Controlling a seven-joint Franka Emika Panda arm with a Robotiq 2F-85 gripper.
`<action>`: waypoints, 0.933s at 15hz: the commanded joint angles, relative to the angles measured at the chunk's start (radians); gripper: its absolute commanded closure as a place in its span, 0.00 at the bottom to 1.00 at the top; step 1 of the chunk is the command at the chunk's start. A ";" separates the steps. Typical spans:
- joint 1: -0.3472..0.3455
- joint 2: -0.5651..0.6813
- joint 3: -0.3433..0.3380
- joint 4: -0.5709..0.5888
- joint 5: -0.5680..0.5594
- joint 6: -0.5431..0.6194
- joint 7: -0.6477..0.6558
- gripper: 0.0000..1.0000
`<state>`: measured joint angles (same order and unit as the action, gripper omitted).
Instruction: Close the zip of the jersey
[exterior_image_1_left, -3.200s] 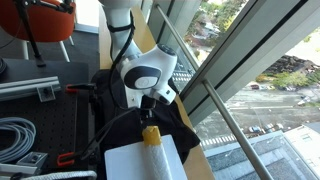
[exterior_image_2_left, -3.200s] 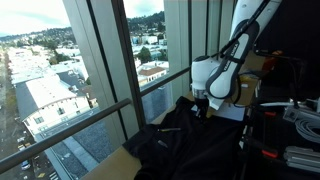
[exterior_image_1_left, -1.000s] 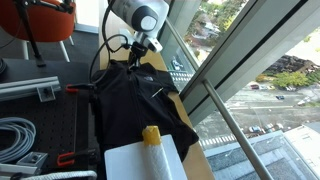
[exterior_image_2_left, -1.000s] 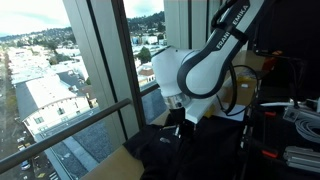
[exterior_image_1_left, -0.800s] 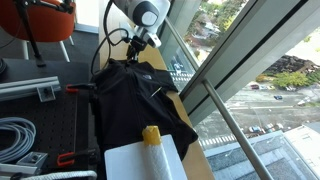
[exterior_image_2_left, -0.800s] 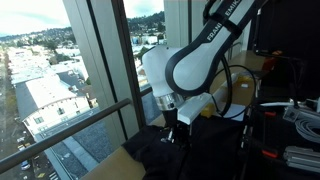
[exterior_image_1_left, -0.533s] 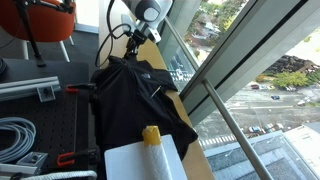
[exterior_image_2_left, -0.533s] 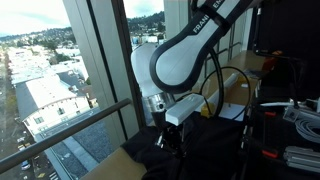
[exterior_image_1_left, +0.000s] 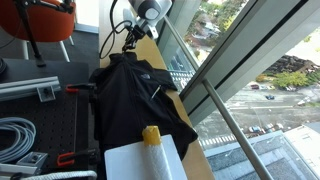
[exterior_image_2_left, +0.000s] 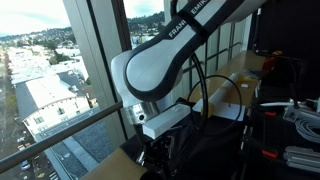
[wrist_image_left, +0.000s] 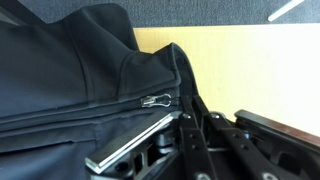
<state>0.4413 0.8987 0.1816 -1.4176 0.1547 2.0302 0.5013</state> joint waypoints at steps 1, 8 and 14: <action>0.019 0.064 0.026 0.141 0.057 -0.073 0.034 0.98; 0.029 0.124 0.015 0.234 0.045 -0.122 0.031 0.98; -0.017 0.085 -0.012 0.085 0.015 -0.073 -0.011 0.98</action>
<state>0.4506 1.0063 0.1759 -1.2688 0.1678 1.9434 0.5156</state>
